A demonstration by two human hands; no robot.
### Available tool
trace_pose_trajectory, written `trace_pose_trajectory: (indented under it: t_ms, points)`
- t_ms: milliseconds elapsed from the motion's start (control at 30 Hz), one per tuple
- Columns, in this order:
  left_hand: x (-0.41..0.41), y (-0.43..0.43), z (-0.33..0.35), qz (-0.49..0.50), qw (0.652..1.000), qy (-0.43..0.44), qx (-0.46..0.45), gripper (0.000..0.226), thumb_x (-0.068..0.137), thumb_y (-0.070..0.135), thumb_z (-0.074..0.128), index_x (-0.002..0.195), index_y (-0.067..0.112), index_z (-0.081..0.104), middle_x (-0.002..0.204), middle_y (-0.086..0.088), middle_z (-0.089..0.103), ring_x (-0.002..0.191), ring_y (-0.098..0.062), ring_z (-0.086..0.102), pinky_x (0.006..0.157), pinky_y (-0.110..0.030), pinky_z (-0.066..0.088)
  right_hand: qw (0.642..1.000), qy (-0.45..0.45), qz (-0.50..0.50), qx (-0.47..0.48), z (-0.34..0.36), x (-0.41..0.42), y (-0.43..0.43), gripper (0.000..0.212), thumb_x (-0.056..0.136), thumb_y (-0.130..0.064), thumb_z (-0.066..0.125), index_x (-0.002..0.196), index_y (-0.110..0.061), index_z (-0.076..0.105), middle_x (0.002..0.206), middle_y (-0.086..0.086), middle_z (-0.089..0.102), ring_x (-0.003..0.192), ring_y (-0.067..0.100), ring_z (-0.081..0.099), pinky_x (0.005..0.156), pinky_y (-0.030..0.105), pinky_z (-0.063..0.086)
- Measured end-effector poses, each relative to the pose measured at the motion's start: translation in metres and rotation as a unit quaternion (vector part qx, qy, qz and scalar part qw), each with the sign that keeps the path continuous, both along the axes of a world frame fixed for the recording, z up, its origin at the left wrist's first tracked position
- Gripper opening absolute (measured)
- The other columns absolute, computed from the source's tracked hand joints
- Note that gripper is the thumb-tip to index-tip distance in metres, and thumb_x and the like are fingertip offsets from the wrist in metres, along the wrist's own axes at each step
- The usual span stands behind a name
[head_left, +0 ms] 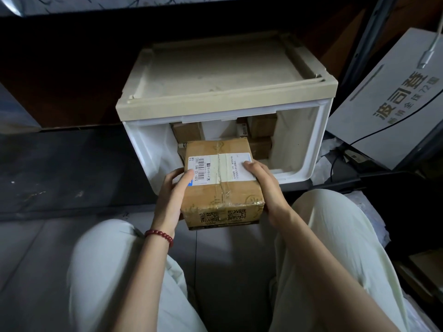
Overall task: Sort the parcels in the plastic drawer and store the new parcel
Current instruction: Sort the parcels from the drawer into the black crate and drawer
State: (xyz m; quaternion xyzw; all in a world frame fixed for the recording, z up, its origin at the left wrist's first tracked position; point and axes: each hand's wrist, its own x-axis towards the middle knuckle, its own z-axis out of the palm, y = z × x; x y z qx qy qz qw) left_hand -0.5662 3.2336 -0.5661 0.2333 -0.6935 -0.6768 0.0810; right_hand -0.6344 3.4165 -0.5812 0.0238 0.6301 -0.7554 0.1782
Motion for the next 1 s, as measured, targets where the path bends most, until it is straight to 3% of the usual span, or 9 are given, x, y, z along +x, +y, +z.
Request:
trace_pose_trajectory:
  t_ms: [67, 133, 300, 500, 633, 833, 1000]
  points:
    - [0.003, 0.0, 0.0, -0.015, 0.999, 0.02, -0.039, 0.05, 0.079, 0.055, 0.062, 0.124, 0.034, 0.054, 0.107, 0.01, 0.067, 0.099, -0.012, 0.065, 0.078, -0.032, 0.053, 1.0, 0.022, -0.003, -0.017, 0.003, 0.001, 0.0, 0.059, 0.075, -0.051, 0.069, 0.128, -0.029, 0.055, 0.12, 0.002, 0.067, 0.105, 0.02, 0.067, 0.096, 0.041, 0.053]
    - [0.006, 0.001, 0.003, -0.033, 0.996, 0.038, -0.072, 0.06, 0.073, 0.059, 0.059, 0.128, 0.039, 0.05, 0.114, 0.013, 0.065, 0.099, -0.007, 0.064, 0.077, -0.026, 0.051, 0.998, 0.056, -0.012, -0.028, 0.01, 0.004, 0.001, 0.053, 0.081, -0.043, 0.068, 0.129, -0.028, 0.055, 0.122, 0.0, 0.065, 0.105, 0.016, 0.066, 0.09, 0.034, 0.055]
    - [0.012, 0.01, 0.029, -0.045, 0.983, 0.096, -0.153, 0.057, 0.071, 0.065, 0.058, 0.124, 0.053, 0.042, 0.114, 0.024, 0.061, 0.098, 0.004, 0.062, 0.07, -0.014, 0.048, 0.987, 0.161, -0.02, -0.003, 0.041, 0.011, 0.007, 0.058, 0.078, -0.044, 0.066, 0.133, -0.031, 0.052, 0.125, -0.006, 0.063, 0.105, 0.011, 0.065, 0.084, 0.027, 0.054]
    - [0.0, 0.041, 0.06, -0.056, 0.97, 0.149, -0.183, 0.069, 0.073, 0.064, 0.058, 0.136, 0.043, 0.04, 0.116, 0.028, 0.06, 0.101, 0.019, 0.052, 0.079, -0.012, 0.041, 0.976, 0.212, -0.056, -0.004, 0.079, 0.013, 0.043, 0.051, 0.077, -0.04, 0.067, 0.125, -0.03, 0.052, 0.125, -0.003, 0.064, 0.108, 0.013, 0.065, 0.084, 0.027, 0.052]
    - [-0.012, 0.077, 0.067, -0.098, 0.966, 0.153, -0.186, 0.08, 0.064, 0.072, 0.061, 0.136, 0.043, 0.04, 0.123, 0.022, 0.06, 0.113, 0.002, 0.055, 0.096, -0.03, 0.046, 0.974, 0.206, -0.097, -0.008, 0.091, 0.016, 0.084, 0.049, 0.077, -0.036, 0.068, 0.123, -0.027, 0.054, 0.122, 0.0, 0.066, 0.104, 0.013, 0.067, 0.079, 0.024, 0.054]
    - [-0.038, 0.147, 0.083, -0.196, 0.948, 0.169, -0.186, 0.096, 0.051, 0.072, 0.072, 0.136, 0.043, 0.039, 0.115, 0.025, 0.063, 0.107, 0.008, 0.056, 0.094, -0.034, 0.051, 0.961, 0.195, -0.194, -0.013, 0.096, 0.027, 0.154, 0.031, 0.091, -0.025, 0.063, 0.121, -0.027, 0.054, 0.111, 0.002, 0.07, 0.083, 0.008, 0.068, 0.066, 0.021, 0.053]
    - [-0.057, 0.219, 0.085, -0.286, 0.921, 0.172, -0.201, 0.107, 0.051, 0.069, 0.077, 0.142, 0.04, 0.031, 0.123, 0.022, 0.059, 0.116, -0.001, 0.054, 0.099, -0.038, 0.048, 0.939, 0.186, -0.288, 0.006, 0.091, 0.041, 0.217, 0.038, 0.09, -0.025, 0.064, 0.126, -0.025, 0.05, 0.109, -0.002, 0.069, 0.089, 0.01, 0.07, 0.076, 0.027, 0.056]
